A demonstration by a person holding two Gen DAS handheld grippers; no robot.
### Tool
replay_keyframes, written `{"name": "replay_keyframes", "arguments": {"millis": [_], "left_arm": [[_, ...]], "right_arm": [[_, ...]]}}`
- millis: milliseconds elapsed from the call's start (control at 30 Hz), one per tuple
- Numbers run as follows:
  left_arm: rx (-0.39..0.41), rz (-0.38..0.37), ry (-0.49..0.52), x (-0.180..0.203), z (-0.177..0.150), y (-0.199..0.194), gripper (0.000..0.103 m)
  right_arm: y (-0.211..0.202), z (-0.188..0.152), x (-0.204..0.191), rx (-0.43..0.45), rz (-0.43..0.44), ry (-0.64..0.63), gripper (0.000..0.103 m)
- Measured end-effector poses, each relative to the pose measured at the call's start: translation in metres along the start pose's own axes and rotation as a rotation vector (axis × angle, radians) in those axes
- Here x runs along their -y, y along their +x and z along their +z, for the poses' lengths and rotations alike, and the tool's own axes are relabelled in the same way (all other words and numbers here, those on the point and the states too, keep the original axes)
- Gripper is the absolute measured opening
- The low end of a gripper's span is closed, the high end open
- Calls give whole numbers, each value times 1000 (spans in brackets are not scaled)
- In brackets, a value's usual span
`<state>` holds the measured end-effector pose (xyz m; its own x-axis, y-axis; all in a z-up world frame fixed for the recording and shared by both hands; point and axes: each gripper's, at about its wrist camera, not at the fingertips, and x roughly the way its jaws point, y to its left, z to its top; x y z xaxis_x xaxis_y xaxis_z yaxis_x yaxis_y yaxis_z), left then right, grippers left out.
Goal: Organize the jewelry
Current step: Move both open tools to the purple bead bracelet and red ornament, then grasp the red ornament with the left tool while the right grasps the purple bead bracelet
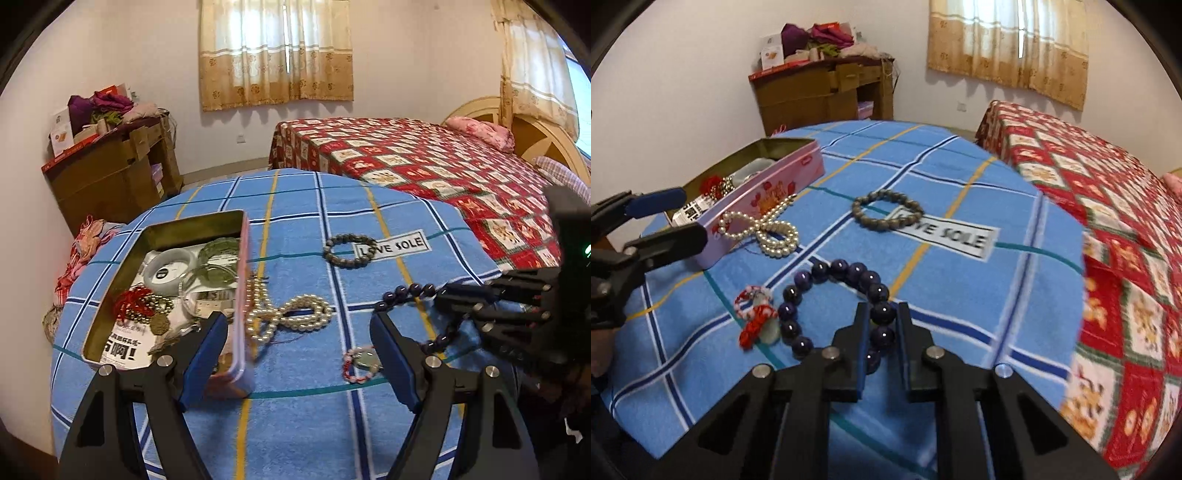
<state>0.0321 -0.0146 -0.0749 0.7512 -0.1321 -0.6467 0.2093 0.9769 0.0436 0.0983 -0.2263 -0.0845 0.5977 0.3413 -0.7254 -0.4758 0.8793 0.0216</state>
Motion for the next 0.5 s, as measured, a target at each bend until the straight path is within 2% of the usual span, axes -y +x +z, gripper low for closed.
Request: {"name": "replay_keyframes", "arguments": {"millis": [200, 300, 500], "left_arm": [[-43, -43, 47, 18, -5, 10, 78], [-86, -74, 64, 25, -8, 20, 67], [-135, -108, 50, 27, -12, 31, 59]], "right_arm": [[-7, -6, 10, -2, -12, 37, 16], [-6, -9, 10, -9, -1, 39, 16], [-6, -12, 2, -6, 7, 22, 16]]}}
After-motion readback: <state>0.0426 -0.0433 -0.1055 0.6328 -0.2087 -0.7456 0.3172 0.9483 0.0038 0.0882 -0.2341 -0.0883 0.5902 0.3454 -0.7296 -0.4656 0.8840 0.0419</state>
